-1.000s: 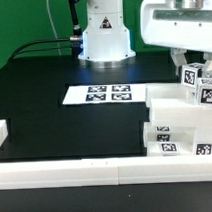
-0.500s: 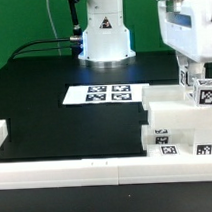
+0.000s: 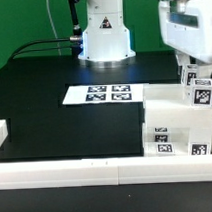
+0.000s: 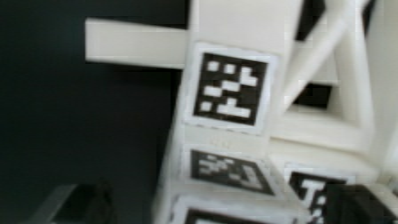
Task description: Assemble chair
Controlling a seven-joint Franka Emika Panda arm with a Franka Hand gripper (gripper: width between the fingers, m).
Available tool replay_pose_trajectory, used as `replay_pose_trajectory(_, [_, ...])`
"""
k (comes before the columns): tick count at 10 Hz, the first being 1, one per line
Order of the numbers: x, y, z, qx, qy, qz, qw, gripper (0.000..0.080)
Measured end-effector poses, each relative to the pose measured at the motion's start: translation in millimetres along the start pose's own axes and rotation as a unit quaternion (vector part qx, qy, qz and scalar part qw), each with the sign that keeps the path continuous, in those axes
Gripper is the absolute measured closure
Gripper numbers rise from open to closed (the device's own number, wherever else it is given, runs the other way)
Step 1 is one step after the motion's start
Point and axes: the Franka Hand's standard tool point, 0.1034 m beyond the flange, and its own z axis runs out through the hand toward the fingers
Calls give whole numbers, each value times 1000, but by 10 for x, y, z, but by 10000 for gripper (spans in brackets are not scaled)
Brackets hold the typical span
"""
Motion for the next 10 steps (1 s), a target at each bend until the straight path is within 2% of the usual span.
replay_pose_trajectory(1, [24, -2, -2, 0, 0, -85, 996, 172])
replay_pose_trajectory(2, [17, 0, 2, 0, 0, -160, 987, 172])
replay_pose_trajectory(5, [34, -1, 1, 0, 2, -256, 967, 151])
replay_pose_trajectory(6, [36, -1, 1, -1, 2, -302, 953, 150])
replay_pose_trajectory(7, [37, 0, -1, -7, 10, -391, 920, 150])
replay_pose_trajectory(8, [62, 1, -1, -18, 19, -533, 846, 150])
replay_pose_trajectory(9, [70, -6, -3, -22, 19, -596, 803, 150])
replay_pose_trajectory(10, [74, -8, -3, -21, 20, -591, 806, 150])
